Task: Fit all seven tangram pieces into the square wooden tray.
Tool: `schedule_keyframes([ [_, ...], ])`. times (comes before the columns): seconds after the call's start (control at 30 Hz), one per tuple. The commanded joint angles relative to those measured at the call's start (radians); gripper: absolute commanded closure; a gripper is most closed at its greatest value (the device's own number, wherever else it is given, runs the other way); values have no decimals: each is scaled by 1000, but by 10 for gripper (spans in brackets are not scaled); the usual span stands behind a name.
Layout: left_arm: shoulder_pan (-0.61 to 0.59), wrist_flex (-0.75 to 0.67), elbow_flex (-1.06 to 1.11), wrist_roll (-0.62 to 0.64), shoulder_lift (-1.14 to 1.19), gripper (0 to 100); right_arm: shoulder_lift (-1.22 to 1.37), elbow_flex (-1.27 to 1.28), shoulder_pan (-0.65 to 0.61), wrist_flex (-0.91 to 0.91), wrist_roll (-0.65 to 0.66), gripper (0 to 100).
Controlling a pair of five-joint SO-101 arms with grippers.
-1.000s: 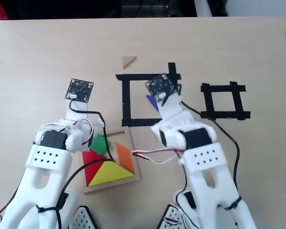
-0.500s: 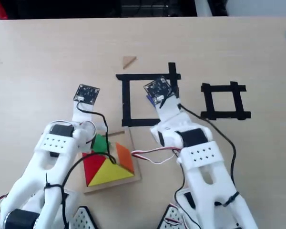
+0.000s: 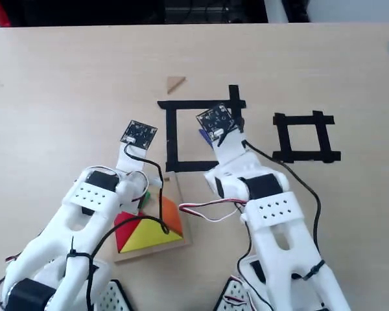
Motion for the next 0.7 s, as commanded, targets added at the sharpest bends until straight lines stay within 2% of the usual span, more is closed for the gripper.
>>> schedule_keyframes([
  [0.0,4,-14,-24,12,-9,971,4,-2,14,-9,-6,987],
  [0.27,-120,-17,-65,5,-6,971,-2,12,9,-12,0,987],
  [0.5,-122,-25,-58,2,0,971,-2,12,9,-11,0,987],
  [0.67,-116,-94,-5,-18,2,970,-2,12,9,-9,-3,987],
])
